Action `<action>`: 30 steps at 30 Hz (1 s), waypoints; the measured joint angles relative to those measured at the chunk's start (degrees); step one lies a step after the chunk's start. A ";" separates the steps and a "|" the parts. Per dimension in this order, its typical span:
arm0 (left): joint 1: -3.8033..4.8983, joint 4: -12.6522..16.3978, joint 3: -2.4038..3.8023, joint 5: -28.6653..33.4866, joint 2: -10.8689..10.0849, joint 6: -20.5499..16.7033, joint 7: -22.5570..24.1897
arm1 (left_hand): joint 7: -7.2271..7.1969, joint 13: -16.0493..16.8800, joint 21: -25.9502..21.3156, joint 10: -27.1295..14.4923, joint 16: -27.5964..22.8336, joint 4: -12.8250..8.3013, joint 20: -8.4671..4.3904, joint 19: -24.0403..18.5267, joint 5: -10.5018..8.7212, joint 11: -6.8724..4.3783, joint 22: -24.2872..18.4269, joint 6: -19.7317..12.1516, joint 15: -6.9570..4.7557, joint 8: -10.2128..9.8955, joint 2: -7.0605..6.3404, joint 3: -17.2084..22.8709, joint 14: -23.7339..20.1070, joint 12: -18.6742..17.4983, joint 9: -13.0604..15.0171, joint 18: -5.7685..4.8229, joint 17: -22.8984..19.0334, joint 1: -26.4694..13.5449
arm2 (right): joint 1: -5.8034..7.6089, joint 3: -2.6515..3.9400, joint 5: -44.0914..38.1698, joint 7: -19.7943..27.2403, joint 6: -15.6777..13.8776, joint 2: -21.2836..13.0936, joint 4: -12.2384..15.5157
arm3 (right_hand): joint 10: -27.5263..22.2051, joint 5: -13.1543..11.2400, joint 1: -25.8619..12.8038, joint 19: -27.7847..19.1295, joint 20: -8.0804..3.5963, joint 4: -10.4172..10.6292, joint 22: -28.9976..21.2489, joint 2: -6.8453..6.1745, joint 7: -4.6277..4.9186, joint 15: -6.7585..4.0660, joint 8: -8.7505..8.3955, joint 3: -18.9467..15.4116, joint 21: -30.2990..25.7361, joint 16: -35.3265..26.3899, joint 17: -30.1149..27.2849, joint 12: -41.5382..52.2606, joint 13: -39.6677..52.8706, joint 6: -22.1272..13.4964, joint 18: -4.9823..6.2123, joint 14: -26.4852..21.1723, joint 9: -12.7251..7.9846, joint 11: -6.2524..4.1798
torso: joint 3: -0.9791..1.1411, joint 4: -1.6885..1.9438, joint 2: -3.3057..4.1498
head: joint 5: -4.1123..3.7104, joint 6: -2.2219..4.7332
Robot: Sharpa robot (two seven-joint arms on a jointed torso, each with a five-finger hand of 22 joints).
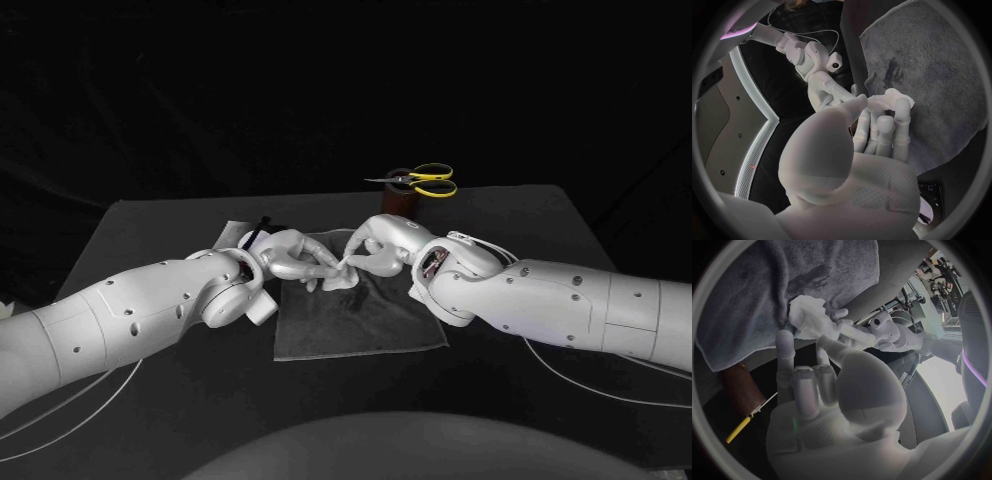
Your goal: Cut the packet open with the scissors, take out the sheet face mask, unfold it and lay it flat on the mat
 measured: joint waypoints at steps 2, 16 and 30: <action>0.00 0.01 0.00 -0.27 0.00 0.11 -0.03 | -0.06 0.19 0.00 -0.16 0.19 0.17 -0.21 0.21 0.00 -0.16 -0.05 0.46 -0.09 0.14 0.23 -0.15 0.09 0.55 0.08 -0.01 0.39 -0.23 | 0.00 0.01 -0.05 0.00 -0.11 0.05 -0.21 | 0.00 -0.04 0.00 0.00 0.00 0.00 0.00 0.00 0.00 0.00 0.00 0.00 0.03 0.01 0.03 0.00 0.00 0.00 -0.04 0.00 0.00 0.00 | 0.00 -0.01 0.00 | -0.04 0.00; 0.00 -0.06 0.01 -0.89 -0.08 1.20 -0.18 | -0.51 1.56 -0.47 0.42 1.74 1.59 -0.71 0.71 0.00 -0.81 -0.50 1.95 -0.68 0.52 0.28 -2.51 1.11 4.15 0.39 -0.03 1.42 -2.58 | 0.00 0.08 -0.62 -0.01 -0.48 0.29 -0.90 | 0.00 0.17 0.03 -0.01 0.01 0.00 0.12 0.03 0.00 0.01 0.00 -0.01 0.27 -0.01 0.03 -0.01 0.05 -0.05 -0.34 -0.01 0.00 0.00 | 0.00 -0.02 -0.01 | -0.10 0.00; 0.00 -0.32 0.02 0.49 -0.14 3.18 -0.37 | -0.51 1.57 -0.88 1.03 2.17 3.33 -1.13 1.12 -0.01 -1.83 -0.83 2.76 -1.10 0.99 4.82 -1.87 1.52 5.03 0.72 -0.06 0.89 -1.24 | 0.00 0.09 -1.04 0.28 -0.19 0.36 -1.08 | -0.01 0.13 0.10 -0.01 0.01 -0.16 0.08 0.10 -0.03 0.02 0.22 0.14 0.25 -0.12 -0.03 -0.03 0.00 -0.38 -0.36 -0.02 0.00 0.01 | 0.00 -0.02 -0.02 | -0.13 0.00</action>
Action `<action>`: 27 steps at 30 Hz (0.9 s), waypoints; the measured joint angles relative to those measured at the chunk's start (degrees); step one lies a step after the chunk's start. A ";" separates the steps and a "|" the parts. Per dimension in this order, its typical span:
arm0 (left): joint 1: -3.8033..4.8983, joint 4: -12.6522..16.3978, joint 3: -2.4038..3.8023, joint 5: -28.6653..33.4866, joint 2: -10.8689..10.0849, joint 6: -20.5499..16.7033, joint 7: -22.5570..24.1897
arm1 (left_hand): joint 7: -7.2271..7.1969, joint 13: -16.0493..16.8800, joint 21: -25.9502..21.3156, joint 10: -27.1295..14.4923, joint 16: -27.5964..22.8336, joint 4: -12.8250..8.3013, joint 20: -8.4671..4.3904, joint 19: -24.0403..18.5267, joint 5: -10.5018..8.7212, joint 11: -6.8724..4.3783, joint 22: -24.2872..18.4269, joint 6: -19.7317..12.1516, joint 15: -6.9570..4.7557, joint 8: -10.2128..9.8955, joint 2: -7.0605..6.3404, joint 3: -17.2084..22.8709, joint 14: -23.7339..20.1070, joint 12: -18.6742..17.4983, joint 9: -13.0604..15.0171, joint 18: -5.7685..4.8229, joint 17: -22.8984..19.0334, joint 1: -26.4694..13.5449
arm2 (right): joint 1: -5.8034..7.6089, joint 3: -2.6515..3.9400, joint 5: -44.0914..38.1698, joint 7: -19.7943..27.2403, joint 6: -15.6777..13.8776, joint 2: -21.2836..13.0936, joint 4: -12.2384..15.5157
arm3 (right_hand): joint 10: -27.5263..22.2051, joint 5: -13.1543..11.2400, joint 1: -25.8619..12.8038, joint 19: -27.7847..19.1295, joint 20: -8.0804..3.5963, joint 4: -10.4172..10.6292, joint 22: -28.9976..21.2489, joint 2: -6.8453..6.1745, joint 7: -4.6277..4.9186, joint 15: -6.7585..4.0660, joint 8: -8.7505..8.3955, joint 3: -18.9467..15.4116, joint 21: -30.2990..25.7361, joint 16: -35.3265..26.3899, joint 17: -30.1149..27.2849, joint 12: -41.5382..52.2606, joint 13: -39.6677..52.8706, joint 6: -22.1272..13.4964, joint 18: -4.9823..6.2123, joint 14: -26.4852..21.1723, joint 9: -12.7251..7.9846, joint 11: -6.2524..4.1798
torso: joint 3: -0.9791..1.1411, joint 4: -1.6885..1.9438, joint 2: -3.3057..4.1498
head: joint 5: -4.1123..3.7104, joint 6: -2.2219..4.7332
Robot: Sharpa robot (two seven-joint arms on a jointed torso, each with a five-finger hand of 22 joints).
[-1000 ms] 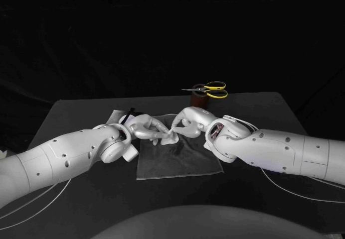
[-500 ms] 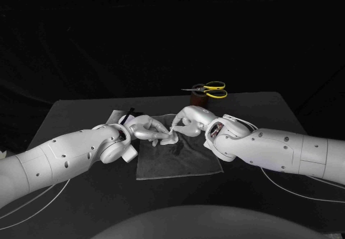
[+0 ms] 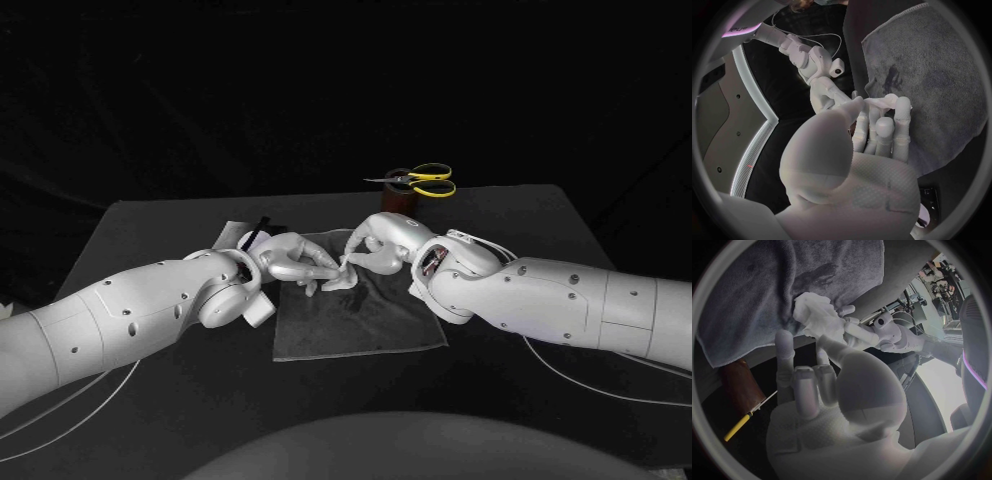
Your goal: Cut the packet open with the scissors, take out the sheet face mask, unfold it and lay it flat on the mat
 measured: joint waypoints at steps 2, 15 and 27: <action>0.00 -0.08 0.00 0.26 -0.02 0.28 -0.03 | 0.00 -0.37 0.00 0.16 0.00 0.17 -0.21 0.21 -0.01 -0.16 -0.03 -0.01 -0.20 0.45 0.40 -0.12 0.20 0.00 0.41 -0.02 -0.04 0.29 | 0.00 0.00 -0.05 0.06 0.03 0.00 -0.04 | 0.00 -0.01 0.00 0.00 0.00 0.00 -0.01 0.00 0.04 0.00 0.01 0.00 0.00 0.00 0.00 0.00 0.00 0.14 0.00 0.00 0.00 0.00 | 0.01 0.00 0.01 | -0.01 0.00; 0.00 -0.18 0.00 1.24 0.13 0.62 -0.37 | 0.60 -1.54 0.00 1.47 0.28 0.17 -1.20 1.44 -0.50 -1.46 0.58 -0.65 -1.32 1.99 1.55 2.91 1.31 -0.72 1.24 0.58 0.34 1.44 | 0.00 0.00 -0.16 0.50 0.09 0.03 0.29 | 0.00 -0.12 0.00 0.00 0.00 0.10 -0.35 -0.01 0.00 0.09 0.00 0.10 -0.35 -0.22 0.05 -0.35 0.03 0.22 0.52 -0.09 0.00 0.00 | 0.04 -0.01 0.02 | 0.08 0.00; 0.00 0.41 0.00 4.32 -0.06 1.16 -1.31 | 0.49 -1.74 0.43 2.27 0.28 0.55 -1.52 1.75 -0.29 -1.81 0.89 -0.73 -1.54 2.58 1.25 5.01 1.53 -0.73 1.24 0.55 -0.13 1.16 | 0.06 -0.03 4.28 1.68 -0.57 -0.98 -0.56 | -8.27 0.05 -3.03 -5.75 3.09 2.31 -3.47 -6.04 5.59 3.89 -6.47 -3.88 -6.67 -5.10 -5.98 -18.39 -2.47 -12.00 0.94 -6.16 -1.32 4.45 | -0.07 -0.01 0.01 | -0.10 0.00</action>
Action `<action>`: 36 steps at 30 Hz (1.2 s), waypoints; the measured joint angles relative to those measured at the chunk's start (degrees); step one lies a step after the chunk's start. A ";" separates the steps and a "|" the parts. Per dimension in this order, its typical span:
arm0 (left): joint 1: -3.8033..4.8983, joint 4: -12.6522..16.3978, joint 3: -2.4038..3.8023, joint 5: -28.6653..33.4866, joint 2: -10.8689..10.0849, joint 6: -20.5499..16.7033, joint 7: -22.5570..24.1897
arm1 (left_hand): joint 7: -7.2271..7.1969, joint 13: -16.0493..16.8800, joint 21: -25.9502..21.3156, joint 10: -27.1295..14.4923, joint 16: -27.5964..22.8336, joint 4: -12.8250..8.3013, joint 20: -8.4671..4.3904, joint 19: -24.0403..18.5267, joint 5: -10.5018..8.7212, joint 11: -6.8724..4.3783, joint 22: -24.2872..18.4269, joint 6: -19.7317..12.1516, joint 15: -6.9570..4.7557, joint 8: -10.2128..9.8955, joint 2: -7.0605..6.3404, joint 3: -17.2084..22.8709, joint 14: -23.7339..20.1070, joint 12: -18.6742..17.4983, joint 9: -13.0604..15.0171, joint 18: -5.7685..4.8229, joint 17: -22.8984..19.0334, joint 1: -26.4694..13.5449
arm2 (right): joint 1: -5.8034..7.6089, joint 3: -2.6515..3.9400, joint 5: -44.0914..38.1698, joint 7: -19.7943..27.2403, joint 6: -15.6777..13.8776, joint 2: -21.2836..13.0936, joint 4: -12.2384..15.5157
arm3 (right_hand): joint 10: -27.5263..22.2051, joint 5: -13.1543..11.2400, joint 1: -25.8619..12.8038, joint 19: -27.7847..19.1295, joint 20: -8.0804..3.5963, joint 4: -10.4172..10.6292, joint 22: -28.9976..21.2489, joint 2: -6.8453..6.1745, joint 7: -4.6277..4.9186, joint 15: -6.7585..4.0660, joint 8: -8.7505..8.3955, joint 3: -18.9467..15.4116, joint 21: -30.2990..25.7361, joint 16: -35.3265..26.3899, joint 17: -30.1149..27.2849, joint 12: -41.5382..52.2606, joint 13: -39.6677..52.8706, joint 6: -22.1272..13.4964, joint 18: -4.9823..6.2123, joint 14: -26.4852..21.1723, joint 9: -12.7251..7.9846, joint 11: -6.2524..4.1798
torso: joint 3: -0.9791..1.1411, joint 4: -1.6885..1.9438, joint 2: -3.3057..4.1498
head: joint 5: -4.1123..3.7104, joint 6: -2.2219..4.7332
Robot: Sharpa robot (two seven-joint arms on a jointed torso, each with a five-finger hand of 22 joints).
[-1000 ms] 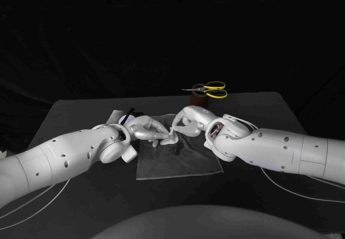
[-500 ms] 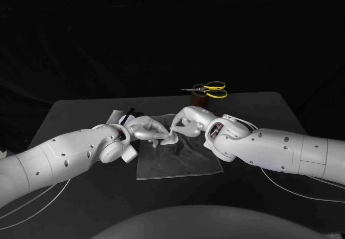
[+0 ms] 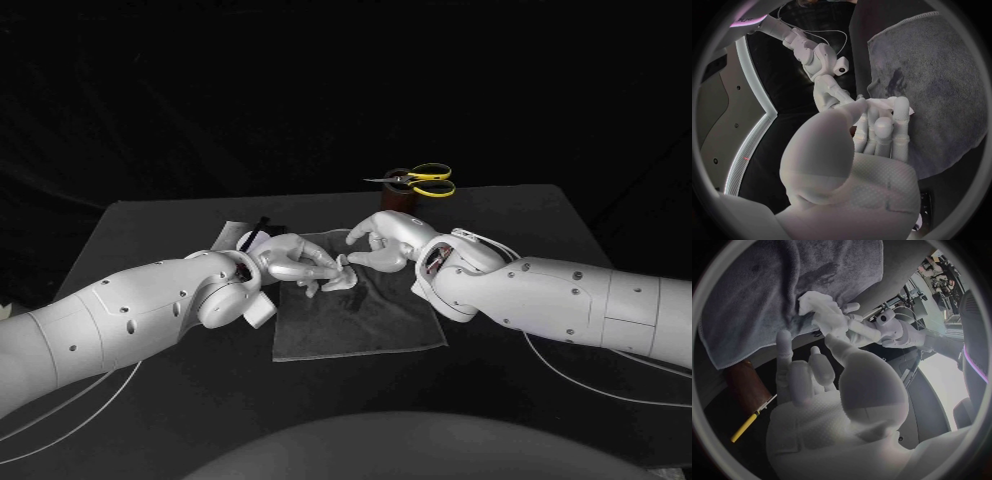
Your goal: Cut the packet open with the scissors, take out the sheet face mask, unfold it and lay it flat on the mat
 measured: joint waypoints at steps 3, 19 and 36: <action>0.00 0.33 0.00 1.66 -0.16 0.28 -0.55 | 0.00 -0.01 0.00 0.01 0.00 0.15 0.00 0.00 0.00 0.00 -0.08 0.00 0.00 0.10 -0.38 0.16 0.00 0.00 0.00 0.00 -0.02 -0.38 | 0.00 -0.01 2.24 0.40 -0.46 -1.01 0.36 | -0.12 0.22 0.05 0.00 0.00 0.00 -0.12 0.05 -0.07 0.00 0.00 0.00 0.00 0.00 -0.05 -0.02 -0.21 -0.08 0.00 0.00 0.00 0.06 | 0.00 0.00 0.00 | 0.03 0.00; 0.01 1.83 -0.02 13.85 -0.92 0.73 -6.44 | -0.03 -0.02 1.03 1.14 0.55 0.47 -0.25 1.49 0.00 -0.31 1.76 0.01 -0.50 1.40 -1.50 0.79 2.21 0.71 0.00 -0.04 2.30 -1.50 | -3.01 -0.15 14.65 1.56 -2.97 -7.31 8.14 | 7.57 0.88 2.83 4.06 -1.98 -0.16 0.67 2.61 -3.76 -2.76 5.78 1.30 1.29 3.55 6.00 11.78 2.66 7.93 -0.05 5.91 1.48 -3.15 | 0.13 -0.07 -0.01 | -0.09 0.00; 0.01 3.59 -0.04 21.60 -0.73 -3.15 -12.07 | -1.12 -0.20 3.14 3.08 0.84 1.05 -0.63 5.52 0.00 -1.03 4.79 0.73 -1.13 2.07 -2.95 0.35 5.47 1.22 0.00 -0.08 4.72 -2.95 | -6.30 -0.41 15.76 0.76 -8.21 -3.64 8.77 | 7.87 0.88 1.65 4.64 -2.16 0.15 0.89 1.22 -3.97 -2.77 5.99 0.63 1.55 3.55 6.12 12.46 2.59 8.13 -0.12 5.90 1.24 -3.44 | 0.18 0.04 0.05 | -0.88 0.00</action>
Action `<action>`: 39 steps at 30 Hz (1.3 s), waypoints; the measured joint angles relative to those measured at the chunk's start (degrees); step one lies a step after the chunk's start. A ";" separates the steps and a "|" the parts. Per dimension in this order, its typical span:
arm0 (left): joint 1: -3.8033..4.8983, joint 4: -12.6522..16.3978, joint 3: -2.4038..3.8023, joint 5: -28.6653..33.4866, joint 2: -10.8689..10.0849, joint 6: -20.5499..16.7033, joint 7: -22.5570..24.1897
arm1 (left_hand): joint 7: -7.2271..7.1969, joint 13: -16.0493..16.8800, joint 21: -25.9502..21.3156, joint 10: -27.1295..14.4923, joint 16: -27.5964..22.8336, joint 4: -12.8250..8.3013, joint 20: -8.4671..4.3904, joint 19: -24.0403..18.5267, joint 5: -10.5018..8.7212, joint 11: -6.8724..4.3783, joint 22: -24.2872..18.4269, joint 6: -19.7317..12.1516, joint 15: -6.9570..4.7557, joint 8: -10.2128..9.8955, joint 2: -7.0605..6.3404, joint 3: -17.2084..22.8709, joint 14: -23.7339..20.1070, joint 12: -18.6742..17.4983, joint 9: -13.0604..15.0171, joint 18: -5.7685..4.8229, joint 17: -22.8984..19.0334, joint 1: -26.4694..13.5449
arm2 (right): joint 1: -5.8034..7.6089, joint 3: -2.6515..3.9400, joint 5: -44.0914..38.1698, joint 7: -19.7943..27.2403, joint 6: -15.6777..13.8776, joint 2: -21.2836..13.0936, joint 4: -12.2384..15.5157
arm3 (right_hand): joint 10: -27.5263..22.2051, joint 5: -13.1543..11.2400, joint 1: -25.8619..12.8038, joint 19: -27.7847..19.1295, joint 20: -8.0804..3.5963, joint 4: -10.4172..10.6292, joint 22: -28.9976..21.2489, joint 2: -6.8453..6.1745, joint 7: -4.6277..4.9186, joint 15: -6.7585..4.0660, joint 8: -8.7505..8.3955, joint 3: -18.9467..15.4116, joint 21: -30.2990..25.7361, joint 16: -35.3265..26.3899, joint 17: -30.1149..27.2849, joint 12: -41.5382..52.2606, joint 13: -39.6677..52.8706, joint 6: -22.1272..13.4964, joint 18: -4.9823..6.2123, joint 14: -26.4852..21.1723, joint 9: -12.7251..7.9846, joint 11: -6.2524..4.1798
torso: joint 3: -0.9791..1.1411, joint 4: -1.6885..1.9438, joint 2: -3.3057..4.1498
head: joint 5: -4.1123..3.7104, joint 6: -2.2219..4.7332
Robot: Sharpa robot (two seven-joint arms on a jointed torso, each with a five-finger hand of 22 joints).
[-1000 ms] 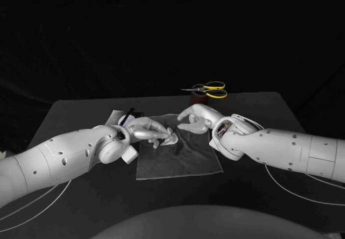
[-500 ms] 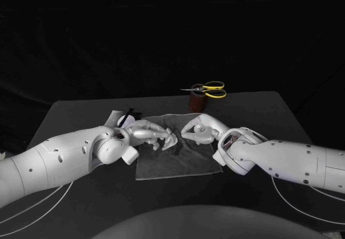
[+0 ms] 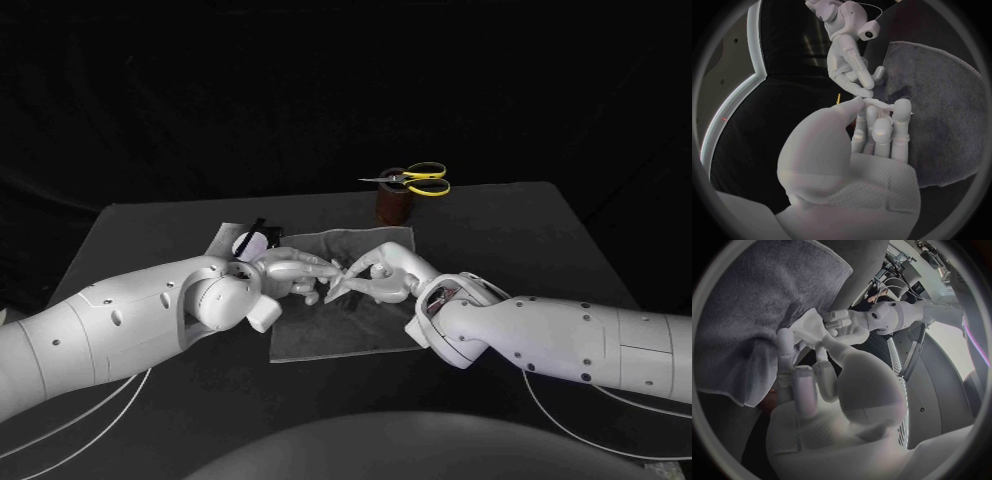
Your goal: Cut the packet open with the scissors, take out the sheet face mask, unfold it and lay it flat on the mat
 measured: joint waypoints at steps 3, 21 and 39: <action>0.00 0.14 0.00 0.68 0.00 -0.59 -0.52 | -0.97 -0.01 0.64 0.90 0.20 0.31 -0.31 1.40 0.09 -0.09 0.91 0.97 -0.20 0.89 -1.39 -1.43 1.39 0.40 0.00 -0.03 0.95 -0.79 | -0.11 0.00 -0.56 -0.29 -0.90 0.66 -0.53 | 0.00 -0.23 -0.47 0.00 0.00 0.23 0.05 -0.47 0.00 0.00 0.00 -0.55 0.00 0.00 0.00 0.00 -0.02 0.00 -0.01 0.00 -0.08 0.00 | -0.02 0.04 0.00 | -0.05 0.00; 0.00 0.53 0.00 2.45 0.01 -2.75 -1.75 | -1.93 -0.03 1.27 1.66 0.26 1.23 -0.61 3.28 0.09 -0.44 2.08 1.93 -0.62 0.99 -2.10 -2.52 3.04 0.85 0.00 -0.43 2.40 -1.02 | -0.42 -0.01 -4.46 -2.13 -4.91 2.78 -2.02 | -0.02 -0.23 -3.08 0.00 0.00 2.28 0.02 -3.86 0.40 0.01 -0.29 -5.46 -0.28 -0.13 -0.14 -0.25 -0.10 -0.42 -0.37 -0.02 -0.61 0.42 | -0.07 -0.01 -0.04 | 0.15 0.00; 0.00 0.68 -0.01 3.38 0.21 -3.30 -1.81 | -1.96 -0.03 1.31 1.74 0.21 1.24 -0.60 3.69 0.08 -0.51 2.39 1.96 -0.60 0.98 -2.23 -2.53 3.43 0.84 0.01 -0.48 2.61 -0.88 | -0.56 0.00 -6.62 -2.73 -5.88 4.63 -3.84 | 0.03 -0.46 -0.99 -0.01 0.00 2.27 -0.06 -2.35 -0.38 0.00 0.68 -5.75 -0.49 -0.24 -0.09 -0.27 -0.08 0.80 0.28 -0.01 -0.32 0.36 | -0.07 0.00 -0.04 | 0.09 0.00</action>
